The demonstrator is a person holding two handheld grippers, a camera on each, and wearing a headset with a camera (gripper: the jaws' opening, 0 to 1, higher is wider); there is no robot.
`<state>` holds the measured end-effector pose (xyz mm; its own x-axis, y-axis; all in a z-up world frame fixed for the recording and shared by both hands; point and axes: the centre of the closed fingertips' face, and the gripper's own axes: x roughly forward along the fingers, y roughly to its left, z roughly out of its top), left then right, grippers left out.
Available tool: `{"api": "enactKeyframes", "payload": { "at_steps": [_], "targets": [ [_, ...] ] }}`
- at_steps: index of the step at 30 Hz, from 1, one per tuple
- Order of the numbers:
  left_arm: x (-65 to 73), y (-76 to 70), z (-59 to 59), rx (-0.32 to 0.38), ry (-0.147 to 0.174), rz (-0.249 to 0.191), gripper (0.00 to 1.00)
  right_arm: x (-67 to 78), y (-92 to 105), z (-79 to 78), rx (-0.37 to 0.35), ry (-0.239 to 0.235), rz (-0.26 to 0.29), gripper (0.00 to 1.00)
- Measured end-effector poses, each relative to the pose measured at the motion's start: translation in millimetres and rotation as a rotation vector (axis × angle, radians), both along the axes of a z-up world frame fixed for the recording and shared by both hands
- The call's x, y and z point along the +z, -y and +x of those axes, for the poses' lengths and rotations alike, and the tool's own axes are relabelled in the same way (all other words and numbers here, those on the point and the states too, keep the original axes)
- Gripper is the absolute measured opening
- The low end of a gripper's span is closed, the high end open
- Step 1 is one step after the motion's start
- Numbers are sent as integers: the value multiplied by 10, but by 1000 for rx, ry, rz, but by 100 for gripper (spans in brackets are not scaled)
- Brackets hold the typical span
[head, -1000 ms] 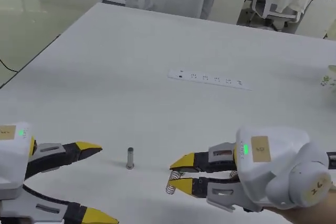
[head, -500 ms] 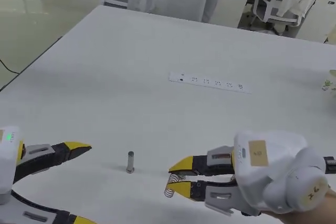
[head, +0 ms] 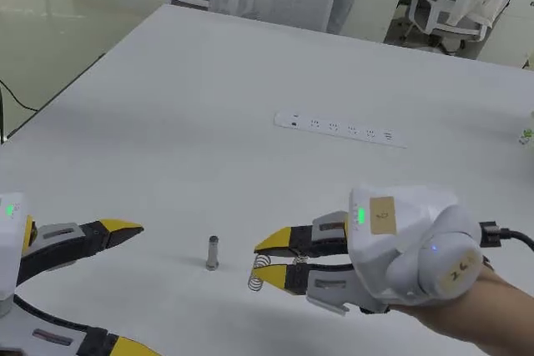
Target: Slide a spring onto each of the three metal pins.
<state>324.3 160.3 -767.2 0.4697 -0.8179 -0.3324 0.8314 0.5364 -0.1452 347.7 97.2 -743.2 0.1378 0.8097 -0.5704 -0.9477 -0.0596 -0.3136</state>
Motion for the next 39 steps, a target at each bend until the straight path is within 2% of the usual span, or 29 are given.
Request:
{"api": "enactKeyframes", "payload": {
  "at_steps": [8, 17, 39],
  "targets": [
    [14, -7, -11, -5, -2, -5, 96, 34, -192, 84, 25, 16, 8, 7],
    [3, -35, -8, 0, -5, -4, 96, 54, -332, 255, 11, 20, 24, 7],
    [-31, -63, -28, 16, -18, -4, 95, -22, -487, 472, -35, -11, 33, 7]
  ]
}}
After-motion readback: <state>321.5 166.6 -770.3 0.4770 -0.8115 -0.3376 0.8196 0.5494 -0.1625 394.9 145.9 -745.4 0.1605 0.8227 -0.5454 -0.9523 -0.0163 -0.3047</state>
